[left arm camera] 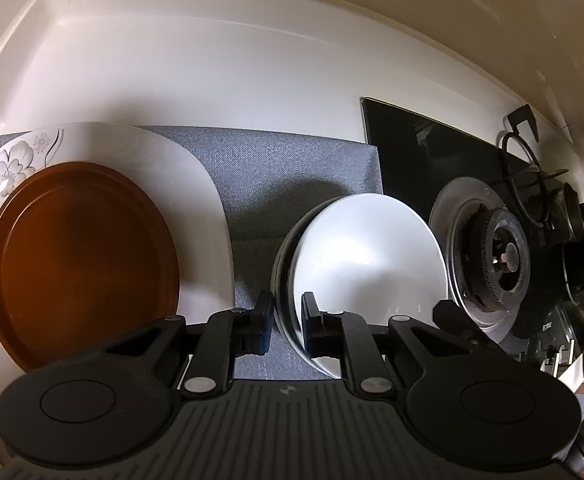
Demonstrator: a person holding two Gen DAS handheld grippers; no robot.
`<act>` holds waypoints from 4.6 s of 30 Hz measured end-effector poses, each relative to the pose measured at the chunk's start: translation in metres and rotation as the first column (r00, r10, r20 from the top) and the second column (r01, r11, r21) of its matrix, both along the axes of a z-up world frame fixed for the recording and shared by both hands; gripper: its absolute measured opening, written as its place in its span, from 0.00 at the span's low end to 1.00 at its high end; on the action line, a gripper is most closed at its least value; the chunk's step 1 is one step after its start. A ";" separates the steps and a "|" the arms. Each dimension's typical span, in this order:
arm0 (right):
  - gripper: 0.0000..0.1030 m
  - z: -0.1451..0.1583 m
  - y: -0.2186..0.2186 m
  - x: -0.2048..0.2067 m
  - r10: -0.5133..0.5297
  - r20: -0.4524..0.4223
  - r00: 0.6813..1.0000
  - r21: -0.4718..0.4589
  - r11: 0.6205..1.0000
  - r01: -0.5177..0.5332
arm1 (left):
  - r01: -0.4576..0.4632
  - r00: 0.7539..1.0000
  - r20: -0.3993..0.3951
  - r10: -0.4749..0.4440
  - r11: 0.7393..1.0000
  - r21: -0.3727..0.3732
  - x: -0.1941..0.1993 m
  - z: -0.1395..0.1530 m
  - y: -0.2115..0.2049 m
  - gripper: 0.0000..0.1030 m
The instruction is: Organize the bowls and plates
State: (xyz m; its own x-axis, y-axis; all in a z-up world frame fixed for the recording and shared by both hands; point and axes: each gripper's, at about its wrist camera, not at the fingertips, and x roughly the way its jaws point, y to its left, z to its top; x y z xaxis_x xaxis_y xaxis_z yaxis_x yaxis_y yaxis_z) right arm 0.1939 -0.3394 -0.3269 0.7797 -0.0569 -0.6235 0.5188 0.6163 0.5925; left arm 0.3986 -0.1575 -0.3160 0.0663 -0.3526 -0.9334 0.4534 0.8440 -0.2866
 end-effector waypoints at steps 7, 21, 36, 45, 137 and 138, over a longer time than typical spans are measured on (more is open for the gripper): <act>0.39 -0.010 -0.011 0.002 0.024 -0.003 1.000 0.082 0.996 -0.023 | -0.007 0.999 -0.033 0.008 1.000 0.014 0.007 -0.012 -0.008 0.22; 0.26 -0.024 -0.020 0.029 0.096 -0.077 0.992 0.101 0.991 -0.088 | -0.004 1.000 0.010 0.004 0.999 0.037 0.002 -0.023 -0.017 0.22; 0.25 0.030 -0.003 0.019 0.110 -0.025 0.994 0.081 0.991 -0.107 | -0.009 0.999 0.039 0.009 1.000 -0.016 -0.011 0.028 0.011 0.22; 0.26 0.062 0.047 0.052 0.234 0.016 0.972 0.108 0.966 -0.234 | -0.120 0.990 0.080 0.120 0.993 -0.008 -0.009 0.073 0.083 0.22; 0.62 -0.038 0.291 0.075 0.615 -0.030 0.788 0.507 0.689 -0.518 | -0.271 0.945 -0.210 0.251 0.960 -0.069 -0.030 -0.012 0.413 0.42; 0.63 -0.039 0.293 0.073 0.617 -0.028 0.786 0.498 0.691 -0.524 | -0.265 0.949 -0.198 0.247 0.962 -0.069 -0.031 -0.010 0.414 0.41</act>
